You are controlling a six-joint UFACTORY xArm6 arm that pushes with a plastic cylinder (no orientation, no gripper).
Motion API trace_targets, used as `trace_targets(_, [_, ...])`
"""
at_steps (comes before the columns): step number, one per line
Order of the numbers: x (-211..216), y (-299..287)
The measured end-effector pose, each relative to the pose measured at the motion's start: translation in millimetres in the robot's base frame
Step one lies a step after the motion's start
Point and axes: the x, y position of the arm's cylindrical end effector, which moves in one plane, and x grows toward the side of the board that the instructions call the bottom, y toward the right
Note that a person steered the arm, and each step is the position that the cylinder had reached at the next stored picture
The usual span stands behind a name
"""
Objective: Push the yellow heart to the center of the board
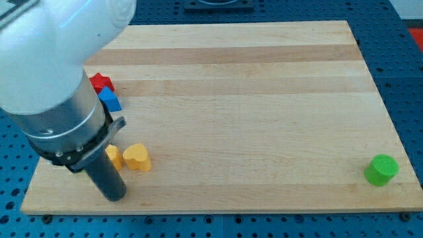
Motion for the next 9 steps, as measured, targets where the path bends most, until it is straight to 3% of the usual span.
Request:
trace_targets(3, [-45.9, 8.8])
trace_targets(7, [-91.6, 110.2])
trace_targets(9, [-134.0, 153.6])
